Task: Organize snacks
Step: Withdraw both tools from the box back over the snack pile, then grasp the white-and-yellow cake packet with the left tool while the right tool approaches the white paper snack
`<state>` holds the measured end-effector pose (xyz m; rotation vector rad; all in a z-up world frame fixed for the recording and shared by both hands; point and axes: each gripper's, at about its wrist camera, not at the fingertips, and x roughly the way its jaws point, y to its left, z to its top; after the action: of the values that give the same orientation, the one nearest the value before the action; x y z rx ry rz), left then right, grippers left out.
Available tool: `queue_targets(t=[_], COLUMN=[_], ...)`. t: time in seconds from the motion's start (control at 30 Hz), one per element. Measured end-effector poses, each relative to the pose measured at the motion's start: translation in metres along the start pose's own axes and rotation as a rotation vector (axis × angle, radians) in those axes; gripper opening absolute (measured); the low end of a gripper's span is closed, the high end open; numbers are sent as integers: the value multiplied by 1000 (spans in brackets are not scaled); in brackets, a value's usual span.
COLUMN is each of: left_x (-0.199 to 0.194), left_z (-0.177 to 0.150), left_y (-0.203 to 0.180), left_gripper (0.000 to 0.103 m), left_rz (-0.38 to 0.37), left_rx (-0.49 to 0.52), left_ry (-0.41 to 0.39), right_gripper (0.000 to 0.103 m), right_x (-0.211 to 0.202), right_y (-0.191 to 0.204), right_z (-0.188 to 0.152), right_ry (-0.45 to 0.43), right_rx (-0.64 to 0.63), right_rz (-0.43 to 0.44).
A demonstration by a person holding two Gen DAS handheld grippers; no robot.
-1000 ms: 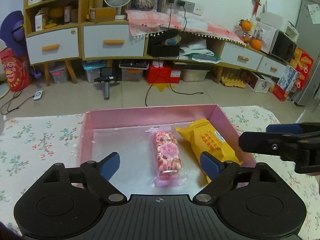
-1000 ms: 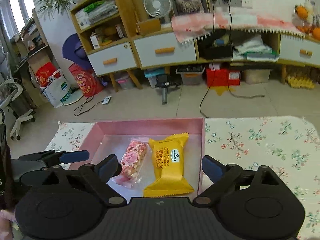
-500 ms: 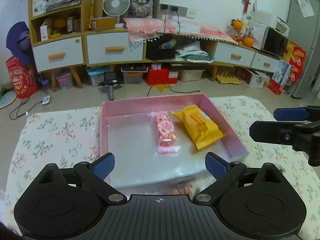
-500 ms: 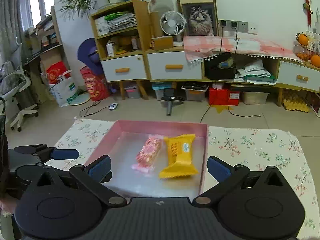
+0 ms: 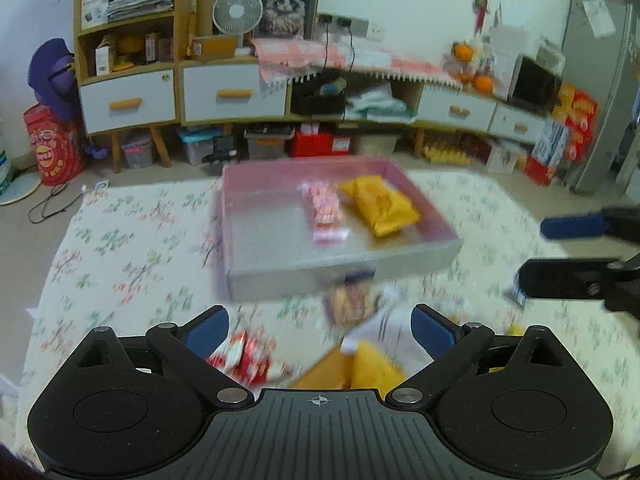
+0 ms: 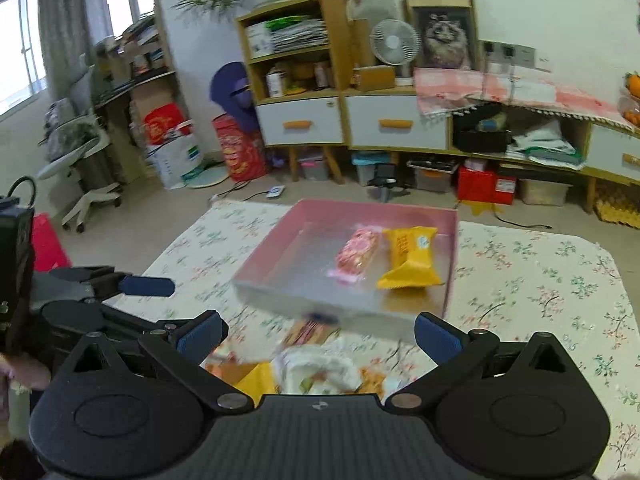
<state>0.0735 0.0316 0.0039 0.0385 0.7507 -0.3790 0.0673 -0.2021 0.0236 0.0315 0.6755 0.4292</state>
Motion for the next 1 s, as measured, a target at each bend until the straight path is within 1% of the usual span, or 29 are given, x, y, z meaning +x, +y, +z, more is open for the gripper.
queue_targets(t=[0.13,0.23,0.33,0.47,0.57,0.67,0.83,0.97,1.0], left_x=[-10,-21,-29,-36,-36,-38,-35,-25,-23], left_z=[-21,-37,-52,-71,-83,-93,-102,-108,-109], left_y=[0,1,1,1,4,5,1,-4,-5], left_gripper=[99,99,99,99,99,99,99,98,97], left_rz=[36,43,37,38,47,46,34,49,56], left_rx=[55,71,63,65,48,22,-19,-13,-8], left_ry=[24,46,87,119,142,143,146,165,168], right_gripper=[77,77,77,77,77,77,77,77,77], right_x=[-8,-15,-19,-28,-31,-32,-25,-19,-17], right_y=[12,20,24,32,38,46,55,64,66], right_z=[-16,-30,-45,-65,-79,-91,-108,-118,-121], right_ry=[10,10,25,45,62,77,129,159,165], right_rx=[-50,-82,-89,-121,-150,-182,-210,-243,-248], right_rz=[32,46,58,71,93,103,119,115,114])
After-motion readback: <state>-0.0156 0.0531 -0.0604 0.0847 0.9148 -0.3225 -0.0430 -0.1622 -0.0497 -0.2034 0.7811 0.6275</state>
